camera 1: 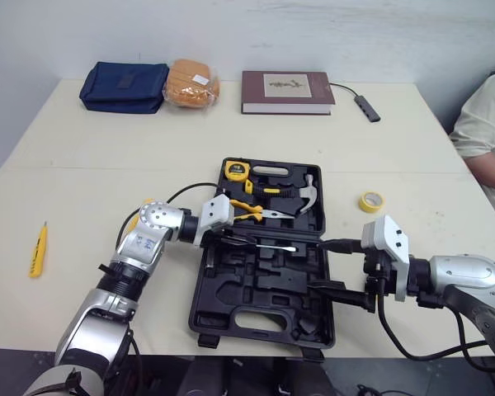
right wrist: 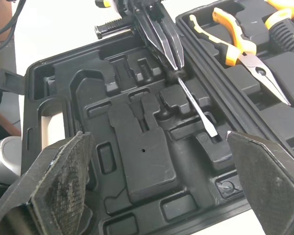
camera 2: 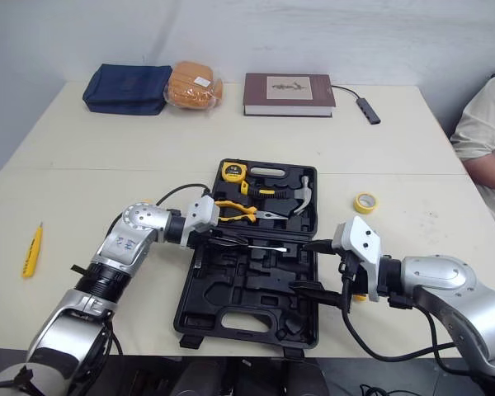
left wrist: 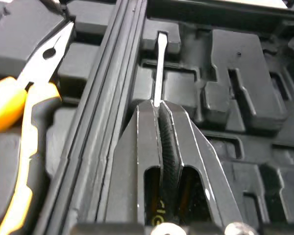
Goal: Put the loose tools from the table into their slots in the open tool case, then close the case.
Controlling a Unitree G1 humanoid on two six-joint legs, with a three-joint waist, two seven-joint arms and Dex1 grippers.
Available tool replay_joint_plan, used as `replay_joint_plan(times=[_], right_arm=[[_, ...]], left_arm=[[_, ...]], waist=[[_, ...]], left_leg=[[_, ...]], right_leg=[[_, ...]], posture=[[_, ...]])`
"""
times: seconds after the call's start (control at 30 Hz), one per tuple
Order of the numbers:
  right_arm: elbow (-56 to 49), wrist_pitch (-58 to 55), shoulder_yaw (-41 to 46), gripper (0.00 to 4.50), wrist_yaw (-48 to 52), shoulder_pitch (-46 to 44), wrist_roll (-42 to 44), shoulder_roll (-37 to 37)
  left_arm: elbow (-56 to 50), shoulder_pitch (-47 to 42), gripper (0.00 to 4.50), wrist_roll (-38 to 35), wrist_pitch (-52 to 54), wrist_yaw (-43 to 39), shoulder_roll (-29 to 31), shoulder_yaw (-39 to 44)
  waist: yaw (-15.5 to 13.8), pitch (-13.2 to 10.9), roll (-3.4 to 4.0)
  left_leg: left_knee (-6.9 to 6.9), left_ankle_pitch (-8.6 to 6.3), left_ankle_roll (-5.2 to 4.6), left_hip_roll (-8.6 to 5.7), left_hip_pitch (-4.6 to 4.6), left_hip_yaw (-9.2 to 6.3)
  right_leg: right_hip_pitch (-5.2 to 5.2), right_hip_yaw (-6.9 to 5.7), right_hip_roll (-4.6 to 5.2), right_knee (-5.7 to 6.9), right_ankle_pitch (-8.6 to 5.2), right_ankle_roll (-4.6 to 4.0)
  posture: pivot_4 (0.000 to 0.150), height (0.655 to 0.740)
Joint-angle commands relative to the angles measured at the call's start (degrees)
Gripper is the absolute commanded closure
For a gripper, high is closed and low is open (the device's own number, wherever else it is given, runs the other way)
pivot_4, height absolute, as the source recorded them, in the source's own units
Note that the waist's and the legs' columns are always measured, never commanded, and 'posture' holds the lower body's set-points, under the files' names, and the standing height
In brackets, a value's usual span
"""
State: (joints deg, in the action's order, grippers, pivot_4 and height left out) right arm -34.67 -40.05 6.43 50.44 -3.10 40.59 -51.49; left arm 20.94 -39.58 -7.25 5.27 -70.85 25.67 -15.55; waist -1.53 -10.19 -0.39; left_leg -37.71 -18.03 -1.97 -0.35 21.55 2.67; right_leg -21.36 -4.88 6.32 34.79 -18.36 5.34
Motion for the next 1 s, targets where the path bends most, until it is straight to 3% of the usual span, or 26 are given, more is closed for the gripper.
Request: replay_joint_plan(times=[0.03, 0.63, 0.9, 1.0], right_arm=[[-2.2, 0.3, 0.3, 0.0, -0.2, -0.1, 0.5, 0.3], [-2.7, 0.2, 0.7, 0.0, -1.1, 0.6, 0.7, 0.8], [-2.5, 0.7, 3.1, 0.0, -1.2, 1.9, 0.6, 0.3], [-1.8, 0.1, 7.3, 0.0, 0.2, 3.5, 2.2, -0.9]], left_arm=[[3.1, 1.1, 4.38, 6.1, -1.2, 1.0, 1.6, -4.0], [4.8, 1.5, 4.38, 9.5, -0.1, 2.0, 2.7, -8.7], [-7.3, 4.3, 4.38, -3.0, 5.8, 0.6, 4.3, 1.9], [-17.1, 8.7, 3.55, -10.6, 15.3, 0.3, 9.1, 9.2]], waist=[[0.0, 0.0, 0.0], [0.1, 0.1, 0.13], [0.8, 0.1, 0.16], [0.9, -0.1, 0.17]], left_leg=[[-0.02, 0.0, -0.01, 0.0, -0.02, 0.0], [-0.02, -0.14, -0.18, 0.02, -0.44, -0.25], [0.05, -0.13, -0.09, 0.03, -0.26, -0.36], [0.09, -0.04, 0.05, 0.03, -0.01, -0.35]], right_leg=[[0.04, 0.0, 0.0, 0.0, 0.0, 0.01], [0.58, -0.05, 0.06, -0.25, 0.0, 0.0], [0.44, -0.13, 0.07, -0.34, -0.01, -0.02], [0.14, -0.16, 0.06, -0.27, -0.02, -0.05]], posture=[[0.15, 0.74], [0.15, 0.74], [0.15, 0.74], [0.15, 0.74]])
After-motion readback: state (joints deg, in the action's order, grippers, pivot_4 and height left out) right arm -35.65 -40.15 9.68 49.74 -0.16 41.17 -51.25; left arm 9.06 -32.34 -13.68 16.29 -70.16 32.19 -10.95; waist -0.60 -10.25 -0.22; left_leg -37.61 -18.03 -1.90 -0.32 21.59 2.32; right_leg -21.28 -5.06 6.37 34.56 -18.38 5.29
